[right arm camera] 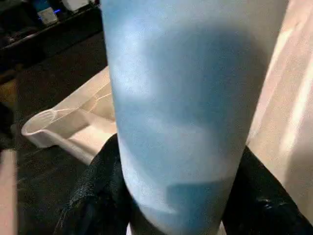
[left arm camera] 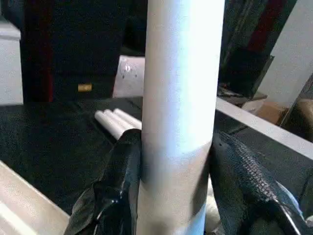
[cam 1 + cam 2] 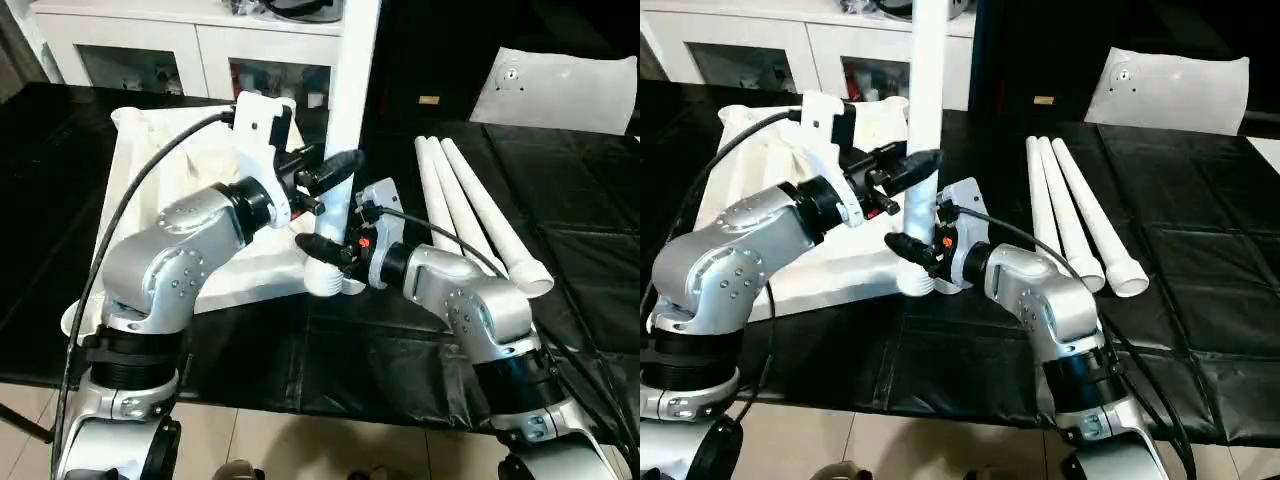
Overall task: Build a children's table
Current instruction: Pick table leg
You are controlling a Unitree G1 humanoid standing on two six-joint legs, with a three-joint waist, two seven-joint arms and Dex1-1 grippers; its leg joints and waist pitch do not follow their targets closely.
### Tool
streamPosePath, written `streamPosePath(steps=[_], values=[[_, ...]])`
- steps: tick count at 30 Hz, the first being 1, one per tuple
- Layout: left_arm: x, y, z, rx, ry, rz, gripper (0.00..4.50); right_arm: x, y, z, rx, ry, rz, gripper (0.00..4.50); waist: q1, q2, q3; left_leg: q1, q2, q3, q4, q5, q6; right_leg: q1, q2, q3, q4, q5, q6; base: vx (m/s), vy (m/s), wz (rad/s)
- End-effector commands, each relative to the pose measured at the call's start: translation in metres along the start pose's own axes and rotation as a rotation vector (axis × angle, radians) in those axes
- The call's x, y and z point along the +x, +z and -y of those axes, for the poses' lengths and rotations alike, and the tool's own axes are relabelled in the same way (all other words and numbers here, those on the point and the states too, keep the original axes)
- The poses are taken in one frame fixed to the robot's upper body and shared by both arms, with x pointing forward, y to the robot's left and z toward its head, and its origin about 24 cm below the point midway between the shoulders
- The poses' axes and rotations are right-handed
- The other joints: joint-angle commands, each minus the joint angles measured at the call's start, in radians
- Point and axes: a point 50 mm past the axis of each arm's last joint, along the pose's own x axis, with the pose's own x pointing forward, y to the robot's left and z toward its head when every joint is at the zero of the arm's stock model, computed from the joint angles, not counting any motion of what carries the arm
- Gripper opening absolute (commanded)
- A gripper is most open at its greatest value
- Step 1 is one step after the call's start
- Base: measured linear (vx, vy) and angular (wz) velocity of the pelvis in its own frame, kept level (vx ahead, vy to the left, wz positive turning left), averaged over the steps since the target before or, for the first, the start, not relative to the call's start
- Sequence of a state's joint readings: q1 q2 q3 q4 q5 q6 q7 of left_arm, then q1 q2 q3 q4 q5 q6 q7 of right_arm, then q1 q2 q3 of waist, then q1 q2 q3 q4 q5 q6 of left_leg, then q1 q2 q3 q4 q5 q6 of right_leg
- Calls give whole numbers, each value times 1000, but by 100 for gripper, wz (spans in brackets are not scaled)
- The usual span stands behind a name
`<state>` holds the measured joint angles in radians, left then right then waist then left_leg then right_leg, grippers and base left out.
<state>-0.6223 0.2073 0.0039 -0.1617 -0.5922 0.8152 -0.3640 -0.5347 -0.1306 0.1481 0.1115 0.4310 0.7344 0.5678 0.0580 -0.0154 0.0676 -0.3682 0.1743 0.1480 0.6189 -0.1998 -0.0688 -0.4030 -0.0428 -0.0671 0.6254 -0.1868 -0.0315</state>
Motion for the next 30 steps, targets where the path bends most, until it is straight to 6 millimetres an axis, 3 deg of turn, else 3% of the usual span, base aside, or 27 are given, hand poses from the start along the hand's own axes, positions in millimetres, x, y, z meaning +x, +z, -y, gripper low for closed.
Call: streamPosePath(steps=[1, 5, 6, 11, 16, 18, 19, 20, 22, 24, 30], values=[[1, 17, 13, -5, -75, 70, 248, -5, 1, 8, 54, -15, 15, 191, 1, 14, -71, 2, 42, -9, -74, -146, -25, 63, -88, 58, -84, -231, -143, 0, 0, 0], [0, 19, 20, -85, -154, 82, 248, -8, 6, 1, 81, 75, 73, 191, 4, 24, -72, 3, 42, -10, -72, -147, -23, 64, -89, 56, -84, -223, -153, 0, 0, 0], [0, 19, 20, -91, -160, 84, 248, -8, 7, 1, 81, 83, 77, 191, 3, 20, -72, 1, 44, -11, -73, -143, -21, 65, -88, 56, -84, -213, -155, 0, 0, 0], [-1, 23, 23, -194, -227, 163, 248, -15, 11, 0, 170, 139, 119, 191, 5, 22, -72, 1, 43, -11, -73, -144, -12, 66, -87, 56, -87, -219, -158, 0, 0, 0], [-4, 24, 23, -431, -324, 266, 248, -31, 21, -5, 240, 294, 228, 191, 10, 20, -70, -1, 39, -7, -70, -148, 1, 68, -88, 54, -94, -247, -161, 0, 0, 0], [-3, 24, 20, -416, -299, 278, 248, -33, 21, -5, 240, 305, 241, 191, 10, 19, -71, 0, 40, -10, -71, -144, 5, 66, -86, 52, -96, -265, -152, 0, 0, 0], [-3, 23, 18, -374, -278, 272, 248, -34, 21, -5, 231, 302, 241, 191, 11, 27, -71, 1, 42, -11, -72, -145, 4, 65, -87, 52, -95, -271, -144, 0, 0, 0], [-3, 23, 18, -374, -278, 272, 248, -34, 21, -5, 231, 302, 241, 191, 9, 24, -72, 2, 43, -12, -73, -147, 5, 64, -86, 51, -98, -277, -136, 0, 0, 0], [-2, 20, 18, -183, -233, 208, 248, -35, 21, -3, 197, 273, 239, 191, 11, 23, -71, 3, 44, -14, -76, -147, 5, 63, -86, 51, -99, -280, -128, 0, 0, 0], [-4, 16, 18, -107, -242, 149, 248, -35, 20, -3, 168, 262, 233, 191, 9, 25, -71, 3, 46, -14, -79, -151, 3, 63, -89, 53, -98, -287, -117, 0, 0, 0], [-16, 11, 25, -156, -388, 92, 248, -35, 19, -8, 120, 286, 216, 191, 8, 30, -73, 2, 44, -12, -75, -118, -12, 67, -89, 52, -86, -206, -157, 0, 0, 0]])
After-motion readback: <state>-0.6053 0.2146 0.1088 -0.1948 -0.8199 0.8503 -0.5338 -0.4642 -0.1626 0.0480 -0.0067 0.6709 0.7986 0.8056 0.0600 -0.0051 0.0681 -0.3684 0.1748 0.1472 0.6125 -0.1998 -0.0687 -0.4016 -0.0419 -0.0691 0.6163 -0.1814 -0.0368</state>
